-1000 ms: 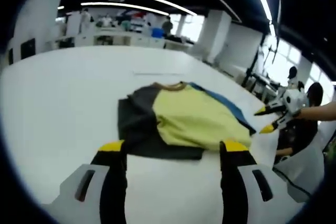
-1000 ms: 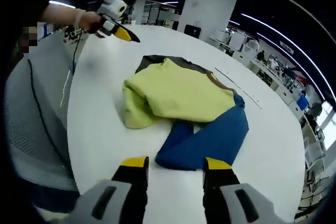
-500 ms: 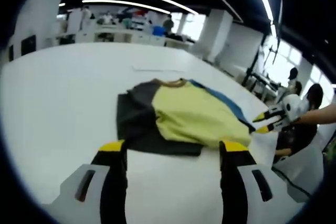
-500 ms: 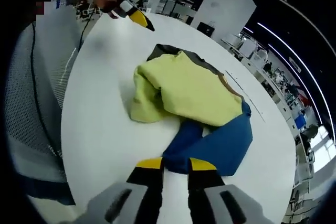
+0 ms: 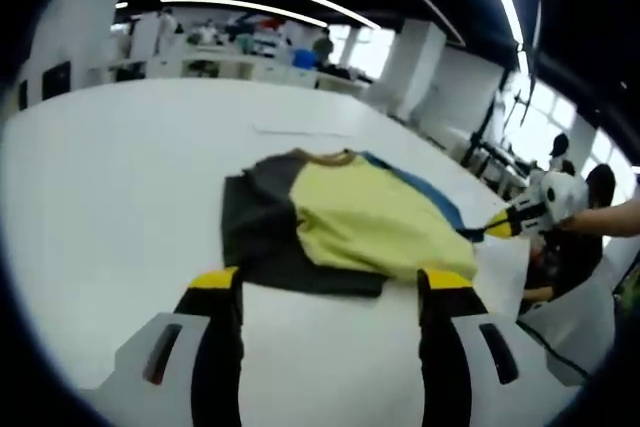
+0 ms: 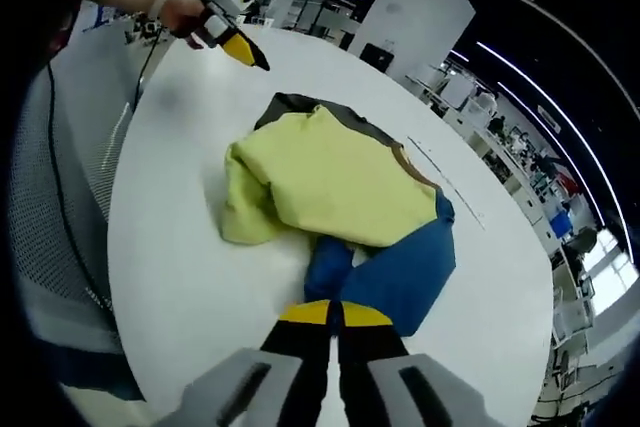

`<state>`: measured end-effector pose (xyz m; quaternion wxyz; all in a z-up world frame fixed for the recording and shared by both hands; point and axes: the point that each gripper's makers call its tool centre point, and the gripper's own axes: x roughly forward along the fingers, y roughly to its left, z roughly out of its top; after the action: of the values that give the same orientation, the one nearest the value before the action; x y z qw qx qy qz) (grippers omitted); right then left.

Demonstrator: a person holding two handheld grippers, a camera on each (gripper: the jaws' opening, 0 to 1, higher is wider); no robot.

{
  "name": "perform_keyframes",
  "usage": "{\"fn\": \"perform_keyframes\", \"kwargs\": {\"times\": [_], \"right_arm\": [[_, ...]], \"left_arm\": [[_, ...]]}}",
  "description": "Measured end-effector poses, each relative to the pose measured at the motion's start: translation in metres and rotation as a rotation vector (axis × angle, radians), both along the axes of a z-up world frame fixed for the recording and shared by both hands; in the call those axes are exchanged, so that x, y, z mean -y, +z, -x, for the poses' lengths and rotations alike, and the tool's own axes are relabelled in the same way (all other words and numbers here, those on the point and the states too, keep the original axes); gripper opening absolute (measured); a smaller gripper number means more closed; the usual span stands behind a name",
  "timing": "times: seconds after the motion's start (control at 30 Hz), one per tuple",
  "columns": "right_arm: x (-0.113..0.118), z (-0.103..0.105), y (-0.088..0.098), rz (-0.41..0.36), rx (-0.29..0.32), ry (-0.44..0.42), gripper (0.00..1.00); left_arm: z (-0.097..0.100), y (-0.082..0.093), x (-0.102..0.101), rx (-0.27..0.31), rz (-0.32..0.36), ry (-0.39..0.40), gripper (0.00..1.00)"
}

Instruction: Fold the garment on the visible template until the final outline fits inside the template.

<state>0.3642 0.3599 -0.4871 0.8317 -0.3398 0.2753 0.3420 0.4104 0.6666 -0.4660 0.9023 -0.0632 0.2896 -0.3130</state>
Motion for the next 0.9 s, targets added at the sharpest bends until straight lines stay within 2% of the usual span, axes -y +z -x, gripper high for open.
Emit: {"fn": "perform_keyframes", "kwargs": {"times": [0.27, 0.4, 0.63, 0.9], "right_arm": [[0.039, -0.028, 0.037, -0.036, 0.065, -0.118, 0.00], [0.059, -0.038, 0.045, -0.036, 0.072, -0.161, 0.00], [0.096, -0.043, 0.039, -0.020, 0.040, -0.234, 0.00], [0.130, -0.049, 0.016, 0.015, -0.034, -0.310, 0.00]], "left_arm": [[0.000, -0.002, 0.001, -0.004, 0.001, 0.001, 0.67], [0.000, -0.003, 0.002, -0.007, -0.001, 0.000, 0.66], [0.000, -0.004, 0.002, -0.014, -0.006, 0.001, 0.66], [0.000, -0.006, 0.005, -0.024, -0.008, -0.001, 0.66]]}}
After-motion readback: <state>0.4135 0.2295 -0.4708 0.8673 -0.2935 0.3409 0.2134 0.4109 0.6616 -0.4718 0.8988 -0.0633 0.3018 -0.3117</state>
